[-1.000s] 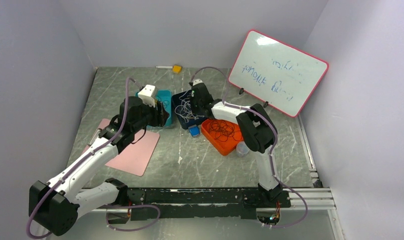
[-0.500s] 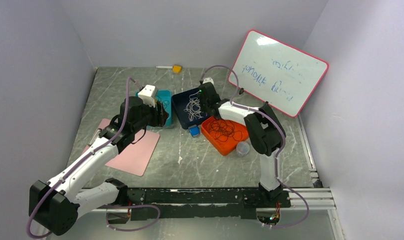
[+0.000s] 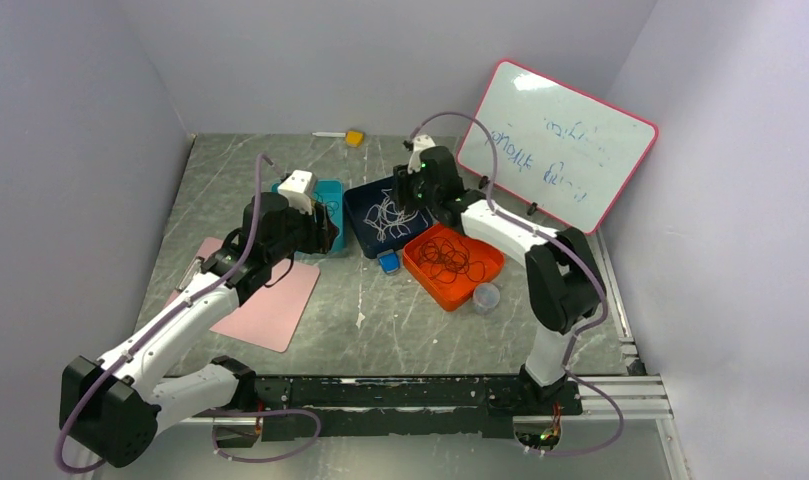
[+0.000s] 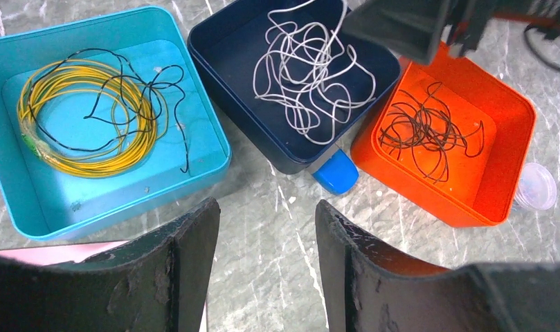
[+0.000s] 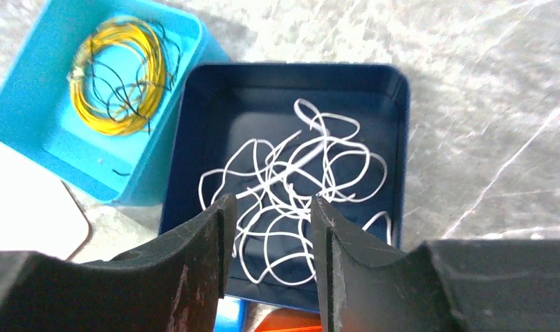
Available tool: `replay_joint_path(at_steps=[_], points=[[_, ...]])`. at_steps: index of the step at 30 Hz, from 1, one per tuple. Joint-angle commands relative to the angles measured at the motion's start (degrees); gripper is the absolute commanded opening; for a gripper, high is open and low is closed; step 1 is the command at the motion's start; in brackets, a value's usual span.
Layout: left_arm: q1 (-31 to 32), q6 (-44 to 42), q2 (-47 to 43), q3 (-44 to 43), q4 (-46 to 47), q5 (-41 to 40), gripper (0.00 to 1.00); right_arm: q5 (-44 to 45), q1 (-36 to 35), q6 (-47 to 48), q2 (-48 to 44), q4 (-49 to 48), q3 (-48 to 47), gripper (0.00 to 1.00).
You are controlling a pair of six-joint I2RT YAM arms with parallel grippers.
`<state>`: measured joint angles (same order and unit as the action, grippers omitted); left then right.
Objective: Untangle the cables
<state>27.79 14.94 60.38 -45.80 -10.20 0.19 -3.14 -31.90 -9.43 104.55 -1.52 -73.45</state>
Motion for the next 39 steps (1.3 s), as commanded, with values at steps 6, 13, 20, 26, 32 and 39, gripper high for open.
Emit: replay_joint_path(at_steps=[6, 13, 20, 26, 32, 39], points=[[-0.41, 0.56, -0.02, 0.32, -0.16, -0.05, 0.58, -1.79, 3.35, -0.09, -0.62, 3.60, -3.20, 0.45], [-0.44, 0.80, -0.23, 0.74, -0.40, 0.17, 0.58, -12.36, 3.35, -0.31, 3.09, 1.52, -5.66, 0.47], [-0.44, 1.28, -0.36, 1.33, -0.32, 0.33, 0.58, -18.99, 2.69, -3.12, 4.60, -1.51, -6.35, 0.45], [-0.46, 2.27, -0.77, 1.36, -0.20, -0.19, 0.59, -14.89, 1.62, -3.53, 5.32, 0.35, -5.65, 0.38], [-0.46, 6.63, -3.52, 0.18, -1.61, -6.39, 0.68, 1.95, 1.97, -1.66, -10.04, -3.48, 4.12, 0.47], [-0.46, 8.95, -12.67, -2.26, -4.27, -18.09, 0.92, 10.51, 2.25, 1.08, -33.93, 0.80, 11.96, 0.58]])
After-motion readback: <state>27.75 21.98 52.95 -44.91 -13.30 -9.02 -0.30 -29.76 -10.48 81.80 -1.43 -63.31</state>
